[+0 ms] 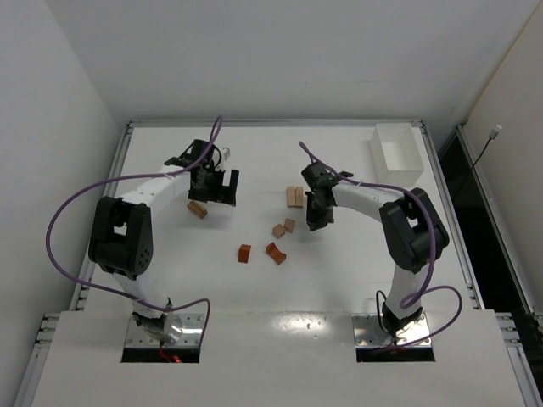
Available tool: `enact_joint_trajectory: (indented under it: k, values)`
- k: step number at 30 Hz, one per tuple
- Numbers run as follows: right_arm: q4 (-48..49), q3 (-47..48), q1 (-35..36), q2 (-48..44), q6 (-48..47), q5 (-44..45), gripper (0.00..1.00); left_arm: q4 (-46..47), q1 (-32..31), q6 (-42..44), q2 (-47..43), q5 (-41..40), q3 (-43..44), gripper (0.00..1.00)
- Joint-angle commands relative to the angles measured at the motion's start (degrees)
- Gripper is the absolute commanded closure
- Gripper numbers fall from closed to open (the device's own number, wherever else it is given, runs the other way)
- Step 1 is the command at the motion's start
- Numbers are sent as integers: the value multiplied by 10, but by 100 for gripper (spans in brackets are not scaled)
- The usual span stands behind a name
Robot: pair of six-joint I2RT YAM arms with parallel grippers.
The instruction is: Build the wood block tower
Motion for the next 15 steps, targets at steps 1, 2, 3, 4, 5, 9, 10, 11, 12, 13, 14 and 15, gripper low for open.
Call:
enact_joint_trajectory:
  k: [1,2,3,4,5,9,10,11,12,13,14,15]
  values:
    - [7,22,8,5,62,-26,100,7,6,0,5,-4,5,1]
    - [13,22,14,5,68,-26,100,7,11,0,5,-4,5,1]
    - [13,22,14,5,74,-26,100,7,11,0,5,-4,5,1]
    - [13,15,14,5,79,-26,100,7,11,0,5,2,0,1]
    - [30,4,14,5,85,-26,100,7,11,0,5,2,0,1]
    - [48,-4,14,5,91,-47,96,13,11,0,-6,2,-12,1]
    - [53,-4,14,11,91,-47,94,13,11,0,-6,2,-12,1]
    - [53,-4,14,16,91,-47,92,13,17,0,-12,2,-18,1]
    - [53,-4,14,16,91,-52,91,13,17,0,-17,2,-18,1]
    - [53,2,20,22,91,-52,89,13,17,0,-17,2,-18,1]
    - [53,2,20,28,91,-52,88,13,23,0,-17,2,-24,1]
    - [53,8,20,28,91,-52,88,13,23,0,-23,2,-24,1]
